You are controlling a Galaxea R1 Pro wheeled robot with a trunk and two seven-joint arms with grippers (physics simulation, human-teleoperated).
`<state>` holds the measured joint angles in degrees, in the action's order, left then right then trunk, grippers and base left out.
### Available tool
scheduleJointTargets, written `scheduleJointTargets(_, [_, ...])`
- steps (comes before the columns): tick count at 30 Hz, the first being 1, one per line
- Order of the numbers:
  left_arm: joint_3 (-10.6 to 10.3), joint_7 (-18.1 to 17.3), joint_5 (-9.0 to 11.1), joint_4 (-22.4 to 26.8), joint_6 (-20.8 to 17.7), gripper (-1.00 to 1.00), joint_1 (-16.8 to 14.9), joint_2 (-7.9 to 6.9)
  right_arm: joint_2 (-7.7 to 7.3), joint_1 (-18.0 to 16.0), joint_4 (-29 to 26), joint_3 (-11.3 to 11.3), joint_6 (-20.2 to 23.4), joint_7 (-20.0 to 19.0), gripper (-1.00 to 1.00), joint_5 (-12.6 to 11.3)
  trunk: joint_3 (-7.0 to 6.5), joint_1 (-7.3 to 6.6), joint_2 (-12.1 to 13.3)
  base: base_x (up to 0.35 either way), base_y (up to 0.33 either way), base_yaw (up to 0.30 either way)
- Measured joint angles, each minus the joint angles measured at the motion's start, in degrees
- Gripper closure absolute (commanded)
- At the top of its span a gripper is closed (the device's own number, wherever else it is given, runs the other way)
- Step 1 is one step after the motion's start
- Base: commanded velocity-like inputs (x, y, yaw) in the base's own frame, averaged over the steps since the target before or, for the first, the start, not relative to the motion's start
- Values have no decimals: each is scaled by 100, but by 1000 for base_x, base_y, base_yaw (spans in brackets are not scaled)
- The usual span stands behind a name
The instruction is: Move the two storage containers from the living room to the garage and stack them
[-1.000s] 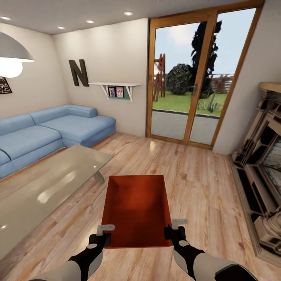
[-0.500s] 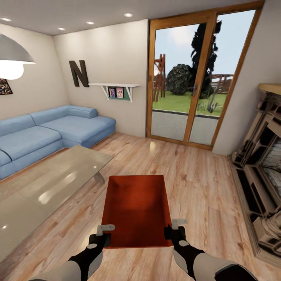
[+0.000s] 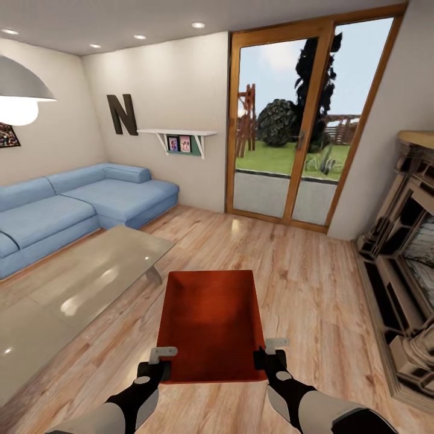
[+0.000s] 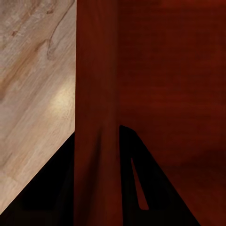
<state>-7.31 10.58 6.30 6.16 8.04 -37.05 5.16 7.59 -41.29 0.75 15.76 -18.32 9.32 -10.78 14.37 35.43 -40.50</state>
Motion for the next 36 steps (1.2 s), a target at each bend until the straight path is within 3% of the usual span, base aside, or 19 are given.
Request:
scheduleJointTargets(10, [0, 0, 0, -1, 1, 100, 0, 0, 0, 0, 0, 1, 0, 0, 100, 0, -180, -220, 402, 0, 0, 0])
scheduleJointTargets(20, [-16, 11, 5, 0, 1, 100, 0, 1, -1, 2, -1, -7, -2, -2, 100, 5, -189, -221, 403, 0, 0, 0])
scheduleJointTargets(36, [-14, 12, -3, 3, 1, 100, 0, 1, -2, 3, 0, -20, -9, -3, 100, 15, -324, -221, 404, 0, 0, 0])
